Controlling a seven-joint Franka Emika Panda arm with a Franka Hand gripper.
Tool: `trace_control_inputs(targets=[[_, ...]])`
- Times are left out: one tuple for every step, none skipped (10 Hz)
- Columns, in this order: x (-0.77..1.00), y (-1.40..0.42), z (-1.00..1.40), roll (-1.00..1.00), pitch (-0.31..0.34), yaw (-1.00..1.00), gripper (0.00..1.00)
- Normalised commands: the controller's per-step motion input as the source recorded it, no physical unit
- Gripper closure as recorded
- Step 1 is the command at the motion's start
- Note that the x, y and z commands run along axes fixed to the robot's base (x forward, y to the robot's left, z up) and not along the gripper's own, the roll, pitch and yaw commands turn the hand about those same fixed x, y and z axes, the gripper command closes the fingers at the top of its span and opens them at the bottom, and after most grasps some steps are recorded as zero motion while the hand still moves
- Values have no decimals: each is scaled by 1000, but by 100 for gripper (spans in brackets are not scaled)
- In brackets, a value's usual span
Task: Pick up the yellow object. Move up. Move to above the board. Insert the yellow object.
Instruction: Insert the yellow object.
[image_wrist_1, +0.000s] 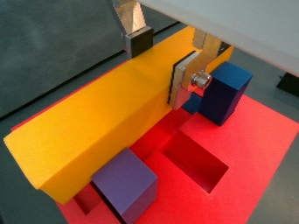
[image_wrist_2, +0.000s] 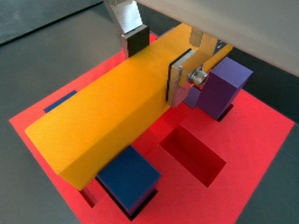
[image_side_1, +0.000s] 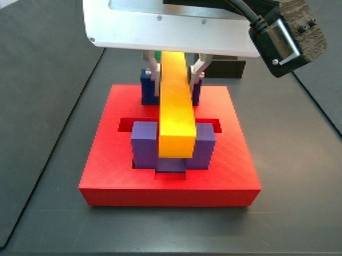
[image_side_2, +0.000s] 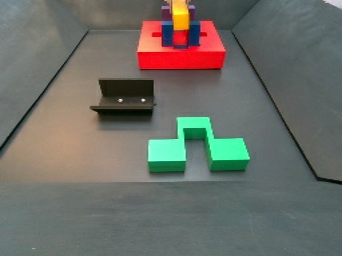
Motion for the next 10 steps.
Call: trace_control_inputs(targets=[[-40, 20, -77, 197, 91, 0, 100], [-34, 0, -137, 143, 44, 0, 100], [-9, 0, -143, 90, 16, 6, 100], [0, 0, -140, 79, 13, 14, 100], [0, 0, -160, 70, 13, 17, 100], [34, 0, -194, 69, 13, 3, 100], [143, 0, -231, 99, 31, 0, 100], [209, 0, -194, 70, 27, 0, 100], [309, -26, -137, 44, 29, 6, 100], [317, -34, -106, 40, 33, 0, 100]])
